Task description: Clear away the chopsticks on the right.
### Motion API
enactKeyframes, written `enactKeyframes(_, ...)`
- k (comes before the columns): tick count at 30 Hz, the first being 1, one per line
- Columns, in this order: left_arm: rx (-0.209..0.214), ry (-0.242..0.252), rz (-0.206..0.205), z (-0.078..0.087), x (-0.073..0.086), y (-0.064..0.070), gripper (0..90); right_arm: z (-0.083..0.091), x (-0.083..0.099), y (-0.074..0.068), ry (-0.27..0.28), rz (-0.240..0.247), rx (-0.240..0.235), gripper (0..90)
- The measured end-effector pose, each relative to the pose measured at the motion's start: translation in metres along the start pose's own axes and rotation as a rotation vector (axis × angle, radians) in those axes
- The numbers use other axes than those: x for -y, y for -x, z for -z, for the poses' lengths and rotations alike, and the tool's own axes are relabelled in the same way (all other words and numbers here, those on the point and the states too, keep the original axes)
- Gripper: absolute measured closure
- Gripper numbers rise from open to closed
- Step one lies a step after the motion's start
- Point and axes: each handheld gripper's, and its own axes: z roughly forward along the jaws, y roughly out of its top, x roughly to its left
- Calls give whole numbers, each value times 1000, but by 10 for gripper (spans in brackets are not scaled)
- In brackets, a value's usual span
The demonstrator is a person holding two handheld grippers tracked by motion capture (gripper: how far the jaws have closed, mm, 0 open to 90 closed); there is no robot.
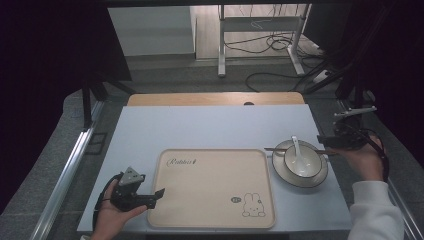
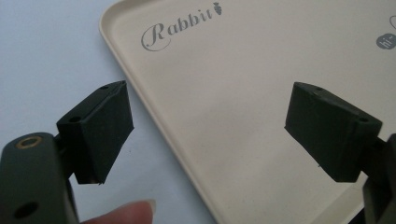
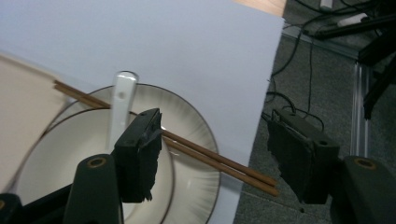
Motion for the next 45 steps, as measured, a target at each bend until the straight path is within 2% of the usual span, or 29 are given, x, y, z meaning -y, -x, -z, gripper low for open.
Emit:
enactKeyframes(2, -2, 0, 5, 0, 1, -1, 155, -7, 5, 12, -28, -18, 21, 383)
enactKeyframes(3, -2, 0, 5, 0, 1, -1, 155, -7, 5, 12, -28, -18, 21, 383)
enactKeyframes(4, -2, 0, 4, 0, 0, 0, 155, -13, 8, 19, -53, -31, 31, 408)
enactKeyframes(5, -2, 0, 4, 0, 0, 0, 155, -13, 8, 19, -53, -31, 31, 408)
enactKeyframes(7, -3, -3, 2, -1, 0, 0, 155, -24, 13, 28, -91, -40, 42, 447)
enactKeyframes(10, -3, -8, 5, -3, 0, 1, 155, -36, 16, 35, -122, -55, 34, 526)
enactKeyframes(11, -3, -8, 5, -3, 0, 1, 154, -36, 16, 35, -122, -55, 34, 526)
enactKeyframes(12, -4, -12, 6, -4, 0, 1, 154, -44, 17, 38, -147, -64, 26, 589)
enactKeyframes(13, -4, -12, 6, -4, 0, 1, 154, -44, 17, 38, -147, -64, 26, 589)
enactKeyframes(15, -5, -15, 7, -5, 0, 0, 154, -53, 17, 40, -187, -58, 10, 640)
enactKeyframes(16, -7, -18, 6, -5, 1, 0, 154, -60, 17, 40, -214, -50, 10, 728)
enactKeyframes(17, -7, -18, 6, -5, 1, 0, 154, -60, 17, 40, -214, -50, 10, 728)
enactKeyframes(18, -9, -17, 7, -5, 1, 0, 154, -65, 16, 42, -228, -54, -2, 808)
enactKeyframes(19, -9, -17, 7, -5, 1, 0, 154, -65, 16, 42, -228, -54, -2, 808)
enactKeyframes(20, -10, -19, 8, -5, 1, 0, 154, -67, 15, 44, -228, -53, -3, 855)
enactKeyframes(22, -12, -20, 9, -6, 2, 0, 154, -70, 14, 44, -229, -49, -10, 884)
enactKeyframes(28, -13, -31, 4, -7, 2, -1, 154, -83, 15, 40, -250, -7, -26, 893)
enactKeyframes(34, -13, -37, -2, -8, 3, -1, 154, -92, 20, 40, -281, 6, -20, 893)
enactKeyframes(38, -14, -39, -8, -6, 3, -2, 154, -93, 24, 40, -312, 24, -11, 893)
enactKeyframes(45, -13, -39, -13, -6, 3, -2, 154, -87, 33, 39, -341, 17, -3, 893)
